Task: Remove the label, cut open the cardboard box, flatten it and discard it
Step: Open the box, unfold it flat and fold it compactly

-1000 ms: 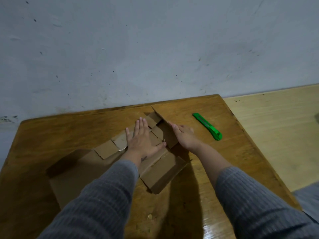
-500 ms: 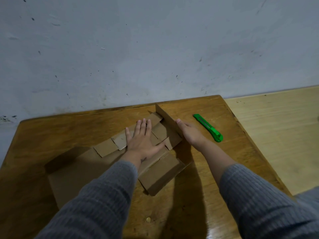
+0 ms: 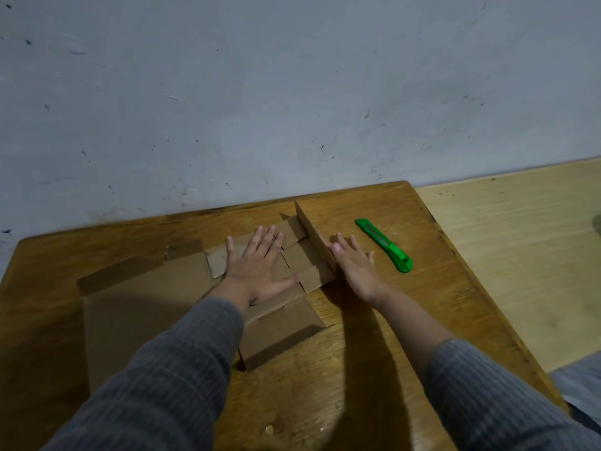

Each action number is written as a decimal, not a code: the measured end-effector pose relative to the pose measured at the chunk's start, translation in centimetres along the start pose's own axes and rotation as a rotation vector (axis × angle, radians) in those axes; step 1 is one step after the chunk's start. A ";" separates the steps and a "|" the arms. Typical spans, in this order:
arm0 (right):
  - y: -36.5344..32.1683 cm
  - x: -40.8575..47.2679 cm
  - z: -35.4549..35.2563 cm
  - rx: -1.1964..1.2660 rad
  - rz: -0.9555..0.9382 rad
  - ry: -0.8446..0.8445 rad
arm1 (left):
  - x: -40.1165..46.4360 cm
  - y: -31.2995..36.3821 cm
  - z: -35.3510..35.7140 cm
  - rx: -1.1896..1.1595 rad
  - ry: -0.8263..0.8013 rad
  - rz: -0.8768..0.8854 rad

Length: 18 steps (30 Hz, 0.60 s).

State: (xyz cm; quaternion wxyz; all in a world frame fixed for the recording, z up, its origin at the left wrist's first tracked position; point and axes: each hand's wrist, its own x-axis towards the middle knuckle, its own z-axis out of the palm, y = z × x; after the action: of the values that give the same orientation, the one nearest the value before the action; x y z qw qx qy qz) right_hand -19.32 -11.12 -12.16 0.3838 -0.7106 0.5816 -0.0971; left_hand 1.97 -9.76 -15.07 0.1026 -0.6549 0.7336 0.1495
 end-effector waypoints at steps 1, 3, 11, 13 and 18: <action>0.5 -0.1 0.1 -0.071 0.004 -0.007 | 0.0 0.0 0.0 -0.001 0.003 0.001; 1.4 -0.3 0.7 -0.174 0.027 -0.025 | 0.0 0.0 0.1 -0.007 0.009 0.001; 1.6 -0.6 2.8 -0.389 0.070 -0.002 | 0.0 -0.3 0.9 -0.038 0.069 0.003; 1.6 -0.5 3.2 -0.424 0.077 0.023 | -0.1 -0.6 0.9 -0.135 0.104 0.017; 1.1 -0.4 3.8 -0.464 0.087 0.057 | -0.5 -0.4 1.2 -0.114 0.132 -0.008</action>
State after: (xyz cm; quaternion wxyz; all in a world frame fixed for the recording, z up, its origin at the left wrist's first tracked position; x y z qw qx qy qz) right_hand -18.08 -9.16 -15.40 0.1973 -0.7509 0.6292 0.0358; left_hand 2.36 -8.91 -16.01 0.0172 -0.6712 0.7263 0.1471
